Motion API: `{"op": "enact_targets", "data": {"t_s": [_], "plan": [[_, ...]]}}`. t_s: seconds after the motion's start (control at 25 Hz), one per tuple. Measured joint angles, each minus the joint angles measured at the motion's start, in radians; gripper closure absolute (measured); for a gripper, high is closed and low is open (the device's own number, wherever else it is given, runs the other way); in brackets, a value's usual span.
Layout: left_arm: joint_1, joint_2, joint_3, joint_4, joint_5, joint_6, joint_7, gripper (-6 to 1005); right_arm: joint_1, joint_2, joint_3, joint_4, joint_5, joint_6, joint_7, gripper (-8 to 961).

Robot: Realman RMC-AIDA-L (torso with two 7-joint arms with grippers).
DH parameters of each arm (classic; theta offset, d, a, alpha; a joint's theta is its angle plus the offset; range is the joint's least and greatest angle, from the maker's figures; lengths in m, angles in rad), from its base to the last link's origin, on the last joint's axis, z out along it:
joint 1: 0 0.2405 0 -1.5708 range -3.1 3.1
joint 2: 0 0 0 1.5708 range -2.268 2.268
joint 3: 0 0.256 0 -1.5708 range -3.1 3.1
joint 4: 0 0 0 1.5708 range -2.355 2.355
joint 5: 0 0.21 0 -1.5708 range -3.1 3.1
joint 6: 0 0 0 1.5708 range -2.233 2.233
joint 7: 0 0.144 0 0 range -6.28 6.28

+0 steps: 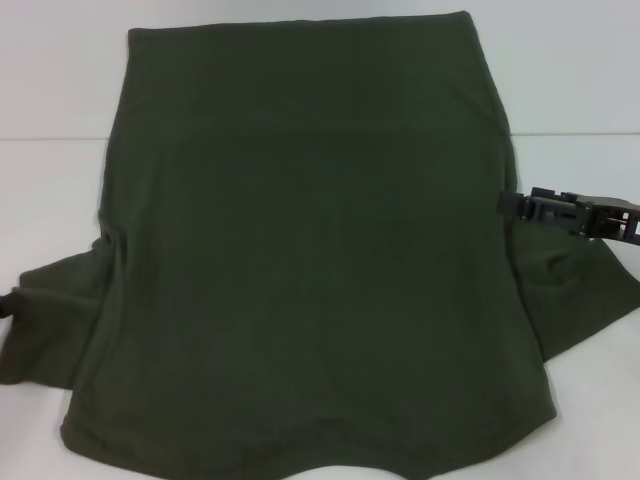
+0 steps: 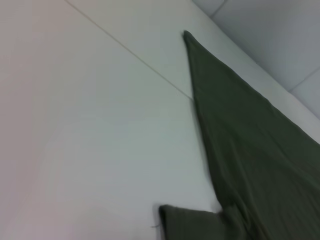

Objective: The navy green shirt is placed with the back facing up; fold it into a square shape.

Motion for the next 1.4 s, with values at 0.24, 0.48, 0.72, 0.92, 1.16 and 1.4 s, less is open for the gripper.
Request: {"op": "enact_targets", "data": {"t_s": [0.24, 0.48, 0.72, 0.92, 1.16, 1.4], "plan": [[0.02, 0.018, -0.001, 0.023, 0.0, 0.002, -0.045, 995, -0.001, -0.001, 0.0, 0.0, 0.007, 0.0, 0.0, 42], [0.009, 0.059, 0.0, 0.025, 0.052, 0.011, -0.121, 992, 0.0, -0.002, 0.0, 0.0, 0.007, 0.0, 0.0, 42], [-0.031, 0.094, 0.0, 0.06, 0.125, 0.096, -0.203, 989, 0.0, -0.002, 0.0, 0.0, 0.007, 0.0, 0.001, 42], [-0.063, 0.103, 0.001, 0.197, 0.19, 0.231, -0.315, 986, 0.0, -0.002, -0.001, 0.0, 0.007, -0.001, 0.0, 42], [-0.136, 0.11, 0.061, 0.27, 0.278, 0.389, -0.479, 982, 0.0, -0.002, -0.006, 0.0, 0.007, -0.008, 0.0, 41], [-0.211, 0.072, 0.113, 0.264, 0.276, 0.418, -0.563, 979, 0.0, -0.002, -0.004, 0.007, 0.006, -0.009, 0.0, 41]]}}
